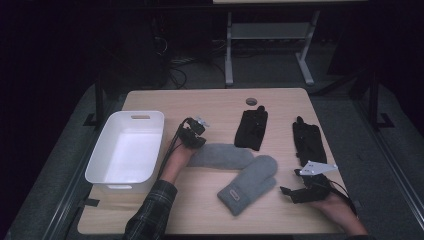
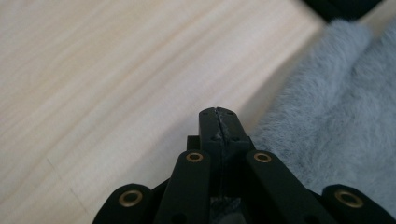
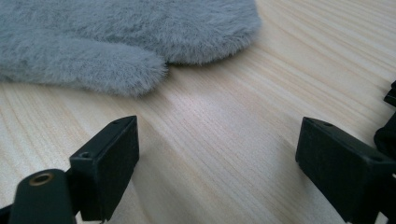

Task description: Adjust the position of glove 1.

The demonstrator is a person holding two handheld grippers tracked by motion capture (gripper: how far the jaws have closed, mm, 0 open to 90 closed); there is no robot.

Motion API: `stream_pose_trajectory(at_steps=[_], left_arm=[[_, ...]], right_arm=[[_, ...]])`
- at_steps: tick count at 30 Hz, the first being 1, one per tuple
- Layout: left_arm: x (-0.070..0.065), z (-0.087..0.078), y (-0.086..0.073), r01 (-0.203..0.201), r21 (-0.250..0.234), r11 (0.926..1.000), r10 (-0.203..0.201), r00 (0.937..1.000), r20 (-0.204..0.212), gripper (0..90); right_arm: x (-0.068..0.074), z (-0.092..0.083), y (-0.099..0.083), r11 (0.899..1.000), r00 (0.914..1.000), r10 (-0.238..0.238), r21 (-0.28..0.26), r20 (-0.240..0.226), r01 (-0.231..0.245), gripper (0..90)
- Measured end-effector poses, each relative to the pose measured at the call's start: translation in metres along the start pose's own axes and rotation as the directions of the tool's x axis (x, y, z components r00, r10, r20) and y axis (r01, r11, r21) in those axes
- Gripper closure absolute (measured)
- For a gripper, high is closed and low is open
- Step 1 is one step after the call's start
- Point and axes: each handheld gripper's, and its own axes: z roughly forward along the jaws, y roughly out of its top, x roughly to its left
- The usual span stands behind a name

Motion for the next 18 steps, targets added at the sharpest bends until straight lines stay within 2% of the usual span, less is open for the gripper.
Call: stream_pose_trajectory(at_steps=[6,8,10,11,12,14,18], left_arm=[[-0.010,-0.006,-0.012,-0.001,0.005,1.0000,0.001,0.9993,0.038,89.4],[-0.016,-0.011,-0.020,0.006,0.001,1.0000,-0.006,0.9971,0.076,89.4],[-0.018,-0.012,-0.022,0.006,-0.002,1.0000,-0.005,0.9962,0.087,89.4],[-0.020,-0.014,-0.024,-0.008,0.004,1.0000,0.008,0.9956,0.093,89.3],[-0.024,-0.017,-0.028,-0.010,-0.002,0.9999,0.010,0.9935,0.113,89.4],[-0.026,-0.019,-0.029,-0.015,0.002,0.9999,0.015,0.9924,0.122,89.4],[-0.036,-0.026,-0.038,-0.022,-0.007,0.9997,0.023,0.9851,0.170,89.3]], right_arm=[[0.000,0.000,0.000,1.000,1.0000,-0.001,-0.001,0.002,0.001,13.2],[0.000,0.000,0.000,1.000,1.0000,-0.002,-0.001,0.002,0.002,13.2],[0.000,0.000,0.000,1.000,1.0000,-0.002,-0.001,0.002,0.002,13.2],[0.000,0.000,0.000,1.000,1.0000,-0.002,-0.001,0.002,0.002,13.2],[0.000,0.000,0.000,1.000,1.0000,-0.002,-0.001,0.002,0.002,13.2],[0.000,0.000,0.000,1.000,1.0000,-0.001,-0.001,0.002,0.001,13.2],[0.000,0.000,0.000,1.000,1.0000,-0.002,-0.001,0.002,0.002,13.2]])
